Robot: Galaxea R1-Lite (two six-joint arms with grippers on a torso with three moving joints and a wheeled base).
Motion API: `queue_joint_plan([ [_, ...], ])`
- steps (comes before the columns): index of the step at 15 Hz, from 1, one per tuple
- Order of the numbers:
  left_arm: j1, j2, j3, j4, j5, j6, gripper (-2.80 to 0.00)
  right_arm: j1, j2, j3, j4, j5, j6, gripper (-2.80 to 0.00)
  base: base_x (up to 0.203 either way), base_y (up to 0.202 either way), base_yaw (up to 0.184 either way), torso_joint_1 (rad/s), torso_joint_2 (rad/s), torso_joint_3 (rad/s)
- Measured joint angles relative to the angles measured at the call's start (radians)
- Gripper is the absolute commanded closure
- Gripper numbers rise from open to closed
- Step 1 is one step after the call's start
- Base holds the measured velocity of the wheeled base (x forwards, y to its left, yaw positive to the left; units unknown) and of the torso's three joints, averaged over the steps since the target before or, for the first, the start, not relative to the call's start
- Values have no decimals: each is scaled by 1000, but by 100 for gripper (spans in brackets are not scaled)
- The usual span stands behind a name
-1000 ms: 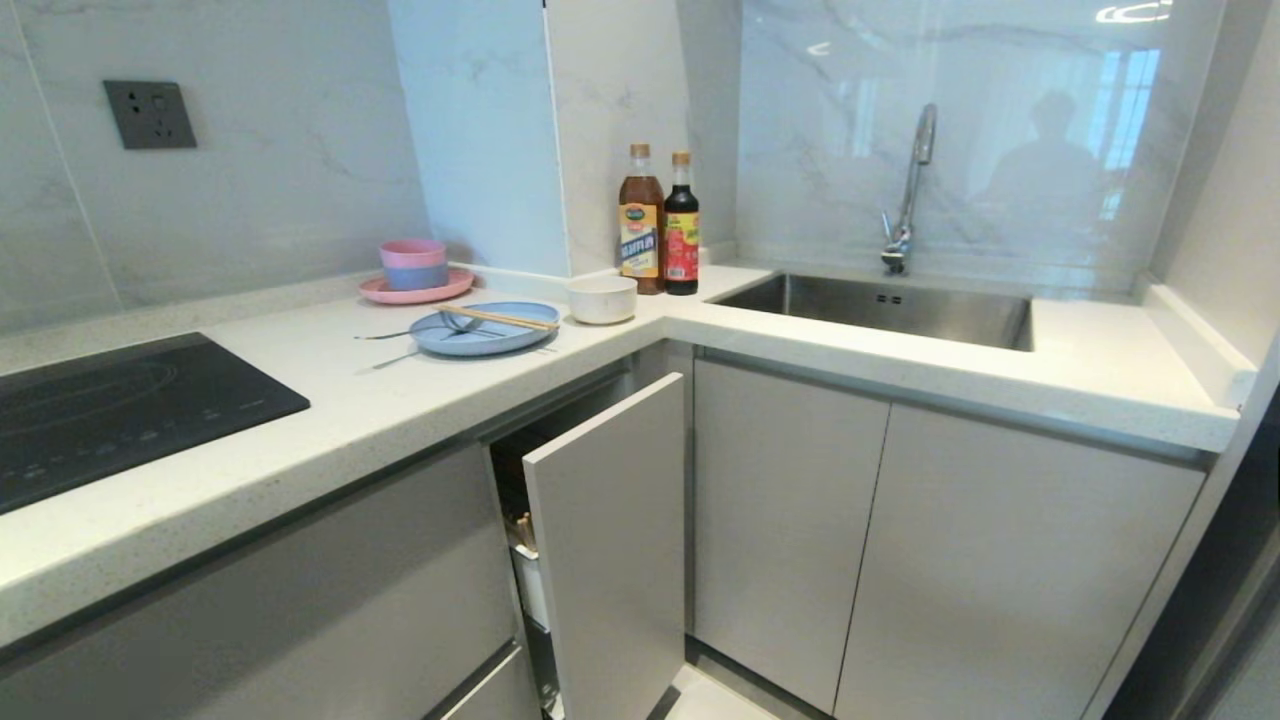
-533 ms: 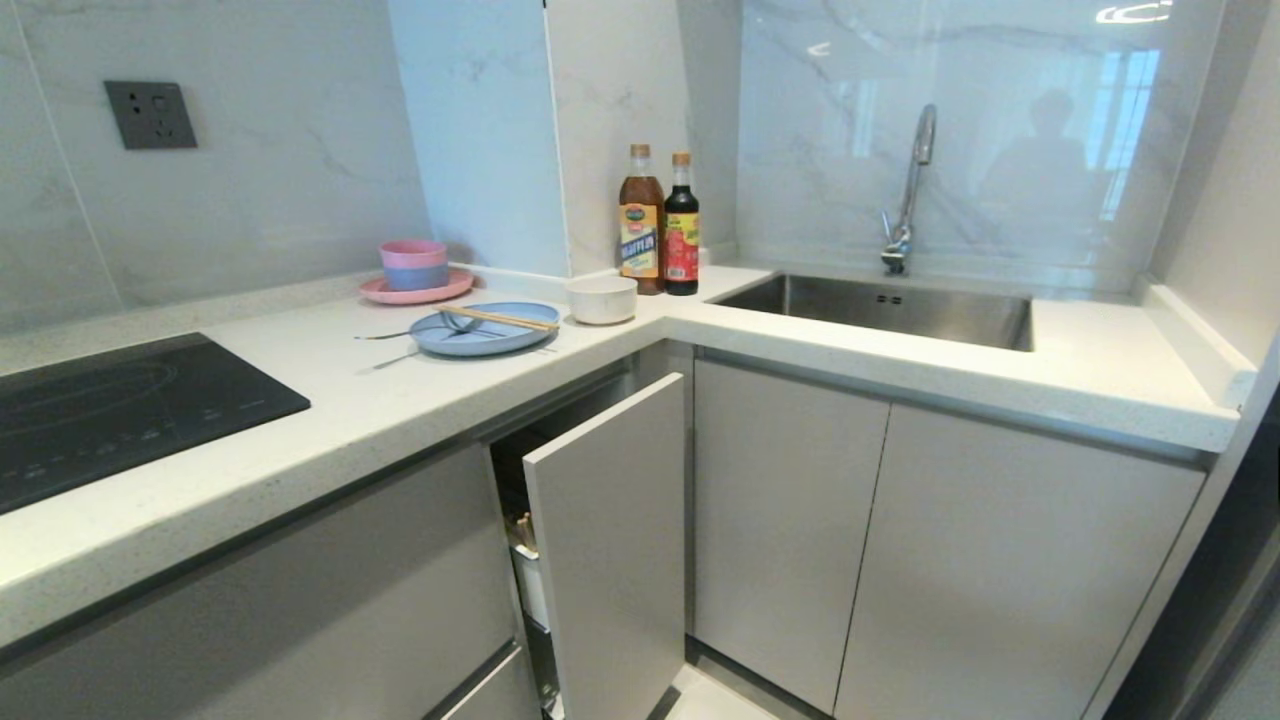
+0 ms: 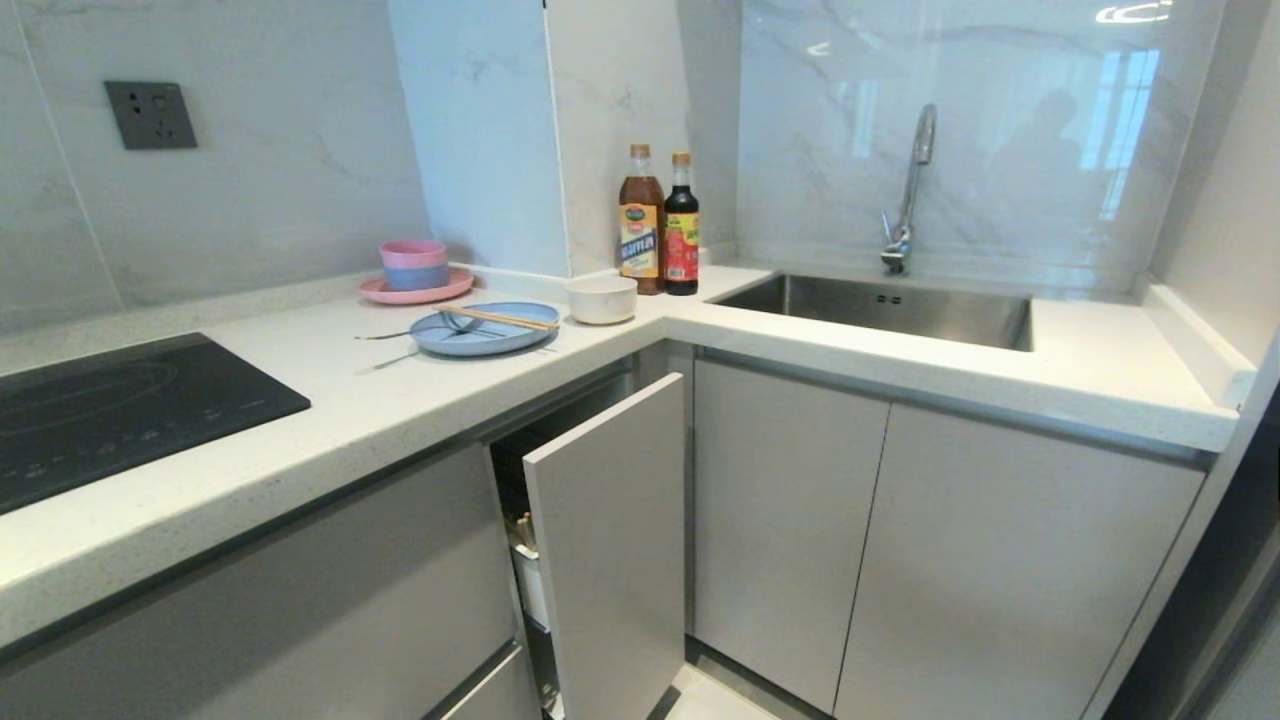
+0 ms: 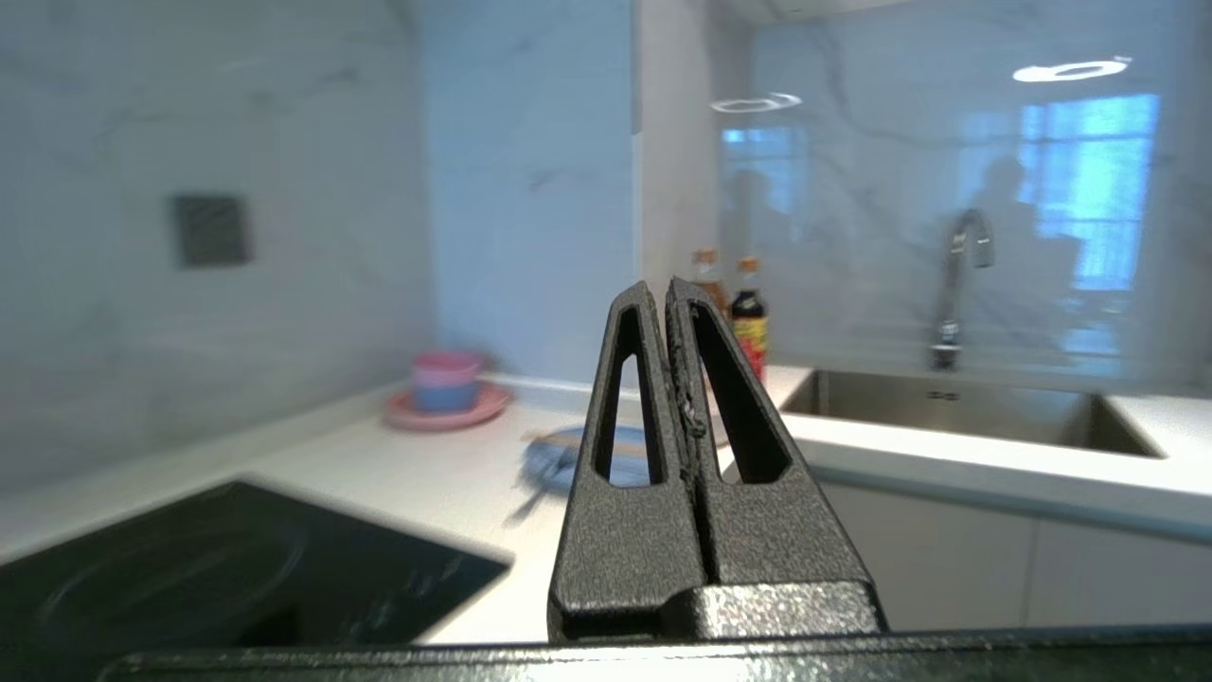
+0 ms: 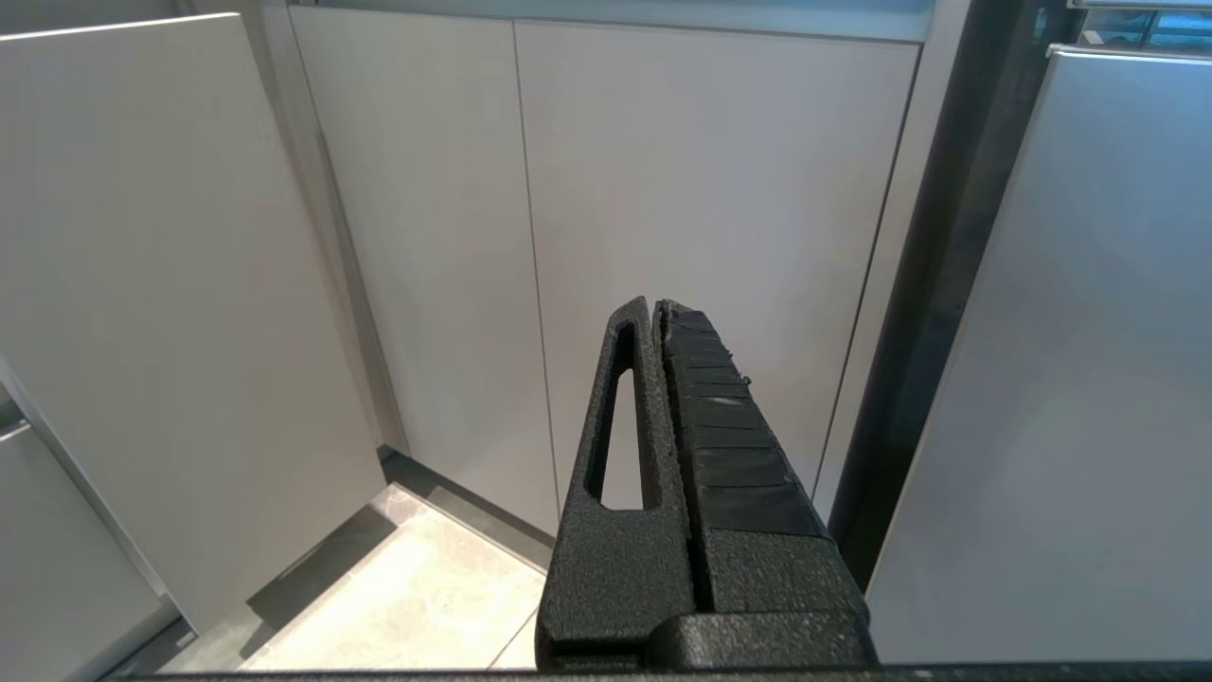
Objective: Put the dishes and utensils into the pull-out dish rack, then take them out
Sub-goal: Open the cupboard
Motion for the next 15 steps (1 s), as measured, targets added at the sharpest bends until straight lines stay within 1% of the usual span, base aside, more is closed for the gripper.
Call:
queue_joint_plan([
  [3,-27,225,-172,65,-25,-33,0,0,0,0,0,0,0,0,0,0,0,0,0,0],
  [4,-47,298,-231,113,-35,-41,0,0,0,0,0,0,0,0,0,0,0,0,0,0],
  [7,-145,506,-387,303,-83,-41,0,0,0,0,0,0,0,0,0,0,0,0,0,0],
  [9,-191,635,-436,397,-107,-23,0,0,0,0,0,0,0,0,0,0,0,0,0,0],
  [11,-213,753,-455,450,-116,-1,0,0,0,0,0,0,0,0,0,0,0,0,0,0],
  [15,-225,968,-484,470,-107,9,0,0,0,0,0,0,0,0,0,0,0,0,0,0],
])
